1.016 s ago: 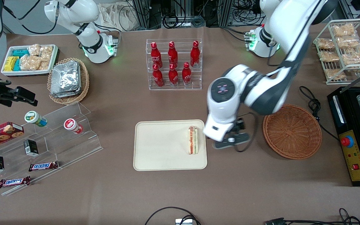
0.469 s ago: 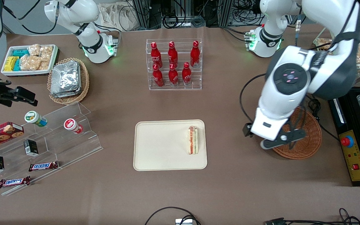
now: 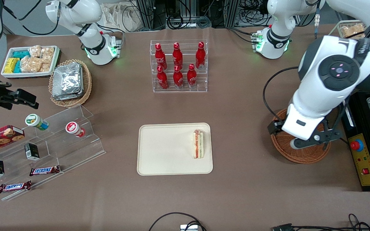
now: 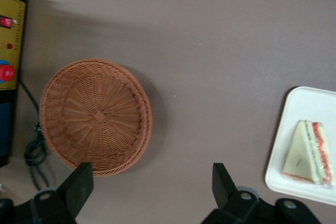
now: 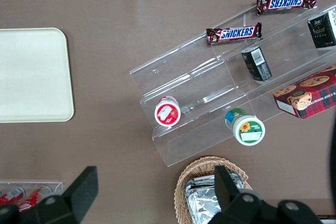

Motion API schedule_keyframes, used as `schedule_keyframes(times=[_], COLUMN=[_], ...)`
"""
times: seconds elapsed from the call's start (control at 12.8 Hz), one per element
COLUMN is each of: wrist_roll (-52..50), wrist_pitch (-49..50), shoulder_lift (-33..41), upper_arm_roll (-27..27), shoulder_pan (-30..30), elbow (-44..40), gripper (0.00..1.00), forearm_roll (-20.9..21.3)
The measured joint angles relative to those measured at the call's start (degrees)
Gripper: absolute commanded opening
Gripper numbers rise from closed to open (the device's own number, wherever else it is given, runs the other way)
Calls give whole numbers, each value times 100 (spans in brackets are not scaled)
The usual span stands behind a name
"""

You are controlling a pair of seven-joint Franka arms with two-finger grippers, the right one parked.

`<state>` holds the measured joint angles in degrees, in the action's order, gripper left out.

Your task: Place sandwich from basket to tray

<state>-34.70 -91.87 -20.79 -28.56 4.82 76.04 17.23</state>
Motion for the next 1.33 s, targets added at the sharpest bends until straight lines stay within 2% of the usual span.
schedule_keyframes(times=[0.23,0.31,0.55,0.62,1.33], wrist_roll=[505,660,1553,1847,2713], wrist_pitch=[328,392,463,530,892], shoulder_lift=[144,197,480,596,1805], upper_arm_roll=[73,256,1360,1581,2520], shoulder_pan=[82,-2,-453,-471,-472], elbow=[1,3,21,41,812], gripper=[100,100,100,100,100], forearm_roll=[-26,-70,-603,-716,-1383])
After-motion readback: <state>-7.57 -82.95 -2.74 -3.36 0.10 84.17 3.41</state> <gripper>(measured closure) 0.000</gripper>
